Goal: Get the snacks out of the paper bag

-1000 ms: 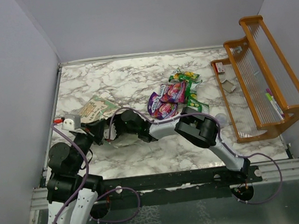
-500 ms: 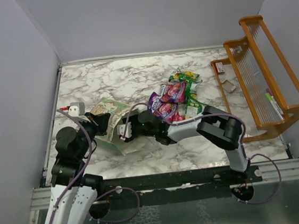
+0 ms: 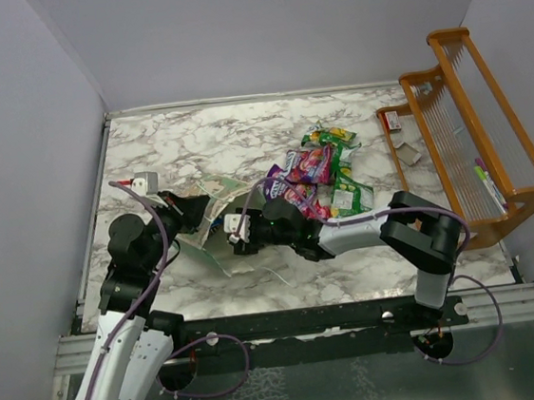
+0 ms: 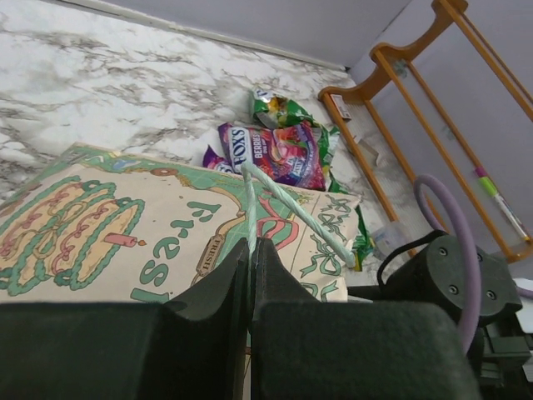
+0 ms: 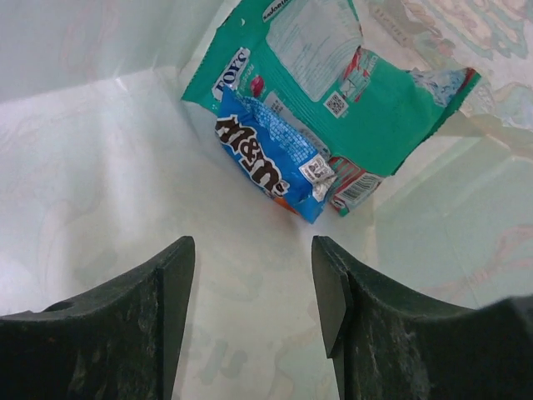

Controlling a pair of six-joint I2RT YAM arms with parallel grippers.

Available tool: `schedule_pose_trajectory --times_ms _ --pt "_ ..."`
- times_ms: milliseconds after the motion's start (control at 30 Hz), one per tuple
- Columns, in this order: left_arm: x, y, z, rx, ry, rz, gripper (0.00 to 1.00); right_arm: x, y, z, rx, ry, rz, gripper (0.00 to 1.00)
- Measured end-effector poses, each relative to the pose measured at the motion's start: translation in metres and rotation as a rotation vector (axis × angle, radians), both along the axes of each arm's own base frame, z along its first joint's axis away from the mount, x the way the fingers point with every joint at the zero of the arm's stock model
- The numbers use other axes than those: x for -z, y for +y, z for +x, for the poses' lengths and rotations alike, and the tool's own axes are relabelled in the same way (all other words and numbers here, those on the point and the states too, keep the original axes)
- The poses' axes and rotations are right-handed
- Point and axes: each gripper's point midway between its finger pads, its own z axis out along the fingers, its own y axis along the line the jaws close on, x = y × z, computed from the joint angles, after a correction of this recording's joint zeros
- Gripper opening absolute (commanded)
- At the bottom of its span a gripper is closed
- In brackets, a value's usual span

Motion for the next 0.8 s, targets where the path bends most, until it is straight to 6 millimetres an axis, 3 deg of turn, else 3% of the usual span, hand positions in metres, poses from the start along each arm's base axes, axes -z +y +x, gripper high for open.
schedule_pose_trajectory --times_ms 100,233,467,567,667,800 --pt "0.001 -0.009 0.0 0.049 0.008 -0.008 0.0 0.001 0.009 0.004 -0.005 0.006 -0.017 0.56" --pt "0.004 -0.017 -0.001 0.1 0.022 -0.009 0.0 -0.02 0.029 0.012 -0.025 -0.007 0.006 0.58" --pt "-0.006 -0.011 0.007 0.066 -0.026 -0.005 0.0 -0.031 0.042 0.014 -0.044 0.017 0.022 0.59" --pt "-0.003 -0.007 0.007 0.049 -0.019 0.01 0.0 -0.028 0.037 0.01 -0.033 0.05 0.018 0.6" --pt "0.003 -0.002 0.006 0.021 0.003 0.033 0.0 -0.03 0.017 -0.002 -0.014 0.105 0.002 0.63" --pt "0.009 0.003 0.008 -0.006 0.016 0.057 0.0 -0.066 -0.009 -0.021 0.008 0.172 0.054 0.66"
